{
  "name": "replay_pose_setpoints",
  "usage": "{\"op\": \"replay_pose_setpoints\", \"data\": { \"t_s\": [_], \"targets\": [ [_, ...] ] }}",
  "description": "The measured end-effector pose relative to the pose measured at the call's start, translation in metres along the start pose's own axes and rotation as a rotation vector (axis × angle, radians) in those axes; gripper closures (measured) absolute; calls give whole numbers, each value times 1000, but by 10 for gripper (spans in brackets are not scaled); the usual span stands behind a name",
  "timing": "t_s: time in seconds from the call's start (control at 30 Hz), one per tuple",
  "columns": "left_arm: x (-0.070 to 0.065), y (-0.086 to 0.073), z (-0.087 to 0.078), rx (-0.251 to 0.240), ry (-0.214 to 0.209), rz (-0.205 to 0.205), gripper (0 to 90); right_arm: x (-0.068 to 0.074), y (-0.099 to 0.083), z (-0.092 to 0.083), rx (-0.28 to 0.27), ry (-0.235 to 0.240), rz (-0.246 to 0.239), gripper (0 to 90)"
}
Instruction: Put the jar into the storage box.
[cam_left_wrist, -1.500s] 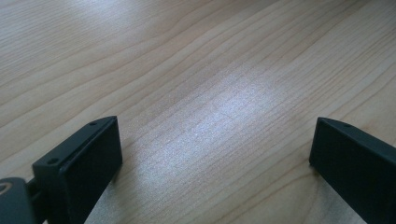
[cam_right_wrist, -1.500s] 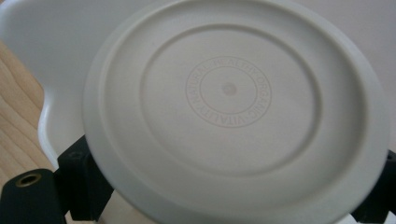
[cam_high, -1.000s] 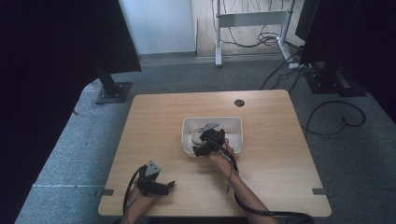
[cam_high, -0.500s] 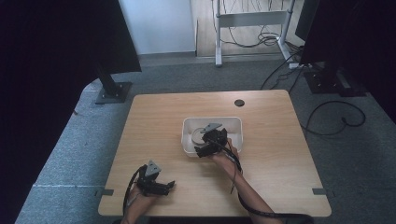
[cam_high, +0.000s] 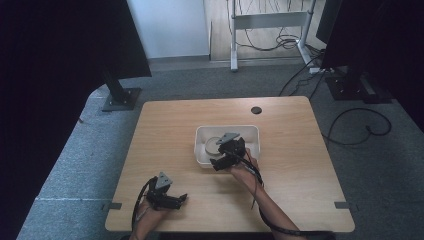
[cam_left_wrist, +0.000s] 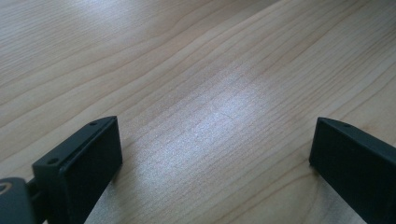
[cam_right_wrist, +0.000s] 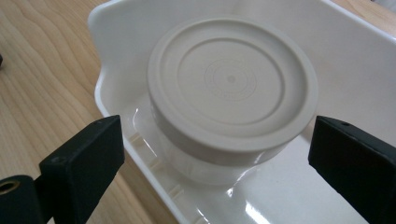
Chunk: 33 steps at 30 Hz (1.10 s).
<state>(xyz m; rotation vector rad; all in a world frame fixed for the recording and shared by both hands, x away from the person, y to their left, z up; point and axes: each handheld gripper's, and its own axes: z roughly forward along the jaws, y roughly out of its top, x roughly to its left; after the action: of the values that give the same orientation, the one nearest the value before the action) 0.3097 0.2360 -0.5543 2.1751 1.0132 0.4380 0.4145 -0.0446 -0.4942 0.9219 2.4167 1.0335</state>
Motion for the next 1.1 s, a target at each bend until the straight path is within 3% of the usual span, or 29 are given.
{"op": "replay_pose_setpoints", "data": {
  "t_s": [1.1],
  "targets": [
    [0, 0, 0, 0, 0, 0, 22, -5, -23, -27, -19, 7, -4, 42]
  ]
}}
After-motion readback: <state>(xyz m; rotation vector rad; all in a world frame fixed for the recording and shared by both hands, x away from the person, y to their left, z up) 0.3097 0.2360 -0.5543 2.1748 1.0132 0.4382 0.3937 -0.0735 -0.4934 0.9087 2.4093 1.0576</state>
